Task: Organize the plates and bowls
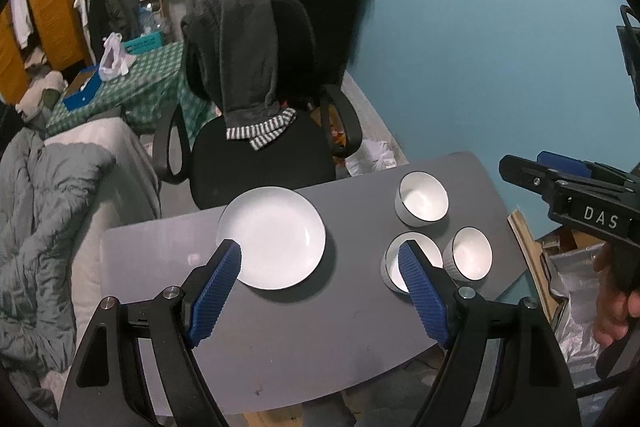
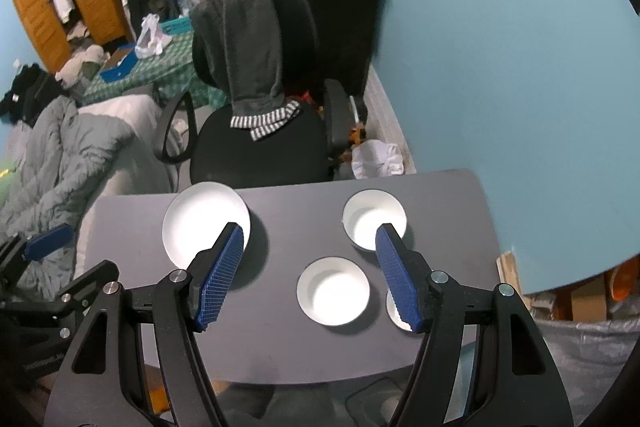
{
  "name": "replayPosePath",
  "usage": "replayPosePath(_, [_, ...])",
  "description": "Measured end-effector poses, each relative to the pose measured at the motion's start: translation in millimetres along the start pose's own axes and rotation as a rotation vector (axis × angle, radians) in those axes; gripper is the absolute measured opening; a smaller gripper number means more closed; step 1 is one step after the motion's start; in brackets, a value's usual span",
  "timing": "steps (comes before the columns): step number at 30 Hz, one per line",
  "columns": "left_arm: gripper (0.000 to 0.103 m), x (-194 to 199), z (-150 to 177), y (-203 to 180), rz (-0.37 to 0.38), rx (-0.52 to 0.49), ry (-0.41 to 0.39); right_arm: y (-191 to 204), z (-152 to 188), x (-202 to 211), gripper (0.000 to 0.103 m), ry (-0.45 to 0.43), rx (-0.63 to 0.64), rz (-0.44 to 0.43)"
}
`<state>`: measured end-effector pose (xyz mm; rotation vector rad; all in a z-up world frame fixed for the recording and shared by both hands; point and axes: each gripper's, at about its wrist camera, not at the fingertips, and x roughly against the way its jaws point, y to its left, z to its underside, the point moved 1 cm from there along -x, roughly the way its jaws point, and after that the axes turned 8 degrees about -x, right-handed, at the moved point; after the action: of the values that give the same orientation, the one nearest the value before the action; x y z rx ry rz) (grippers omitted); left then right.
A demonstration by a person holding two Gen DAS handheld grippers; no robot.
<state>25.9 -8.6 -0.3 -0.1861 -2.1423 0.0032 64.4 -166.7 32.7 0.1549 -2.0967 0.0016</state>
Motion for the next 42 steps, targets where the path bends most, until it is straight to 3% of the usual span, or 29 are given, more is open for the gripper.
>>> replayPosePath(19, [0.082,6.4,-18.5,-43.8,0.092,-0.178,-0.053,-63.9,26.2,29.2,0.068,-0.024,-0.189,0.112])
replayPosePath(34, [0.082,-11.2,-30.6,-96.1,0.218,-0.295,-0.008,-109.0,47.3,47.5,0.068,-0.01,-0.316,0.204])
replayPosePath(42, [0.082,-28.7,-36.1,-111.6,0.223,-0.323,0.019,-125.8,47.8,40.3,0.068,0.009,-0.344,0.21])
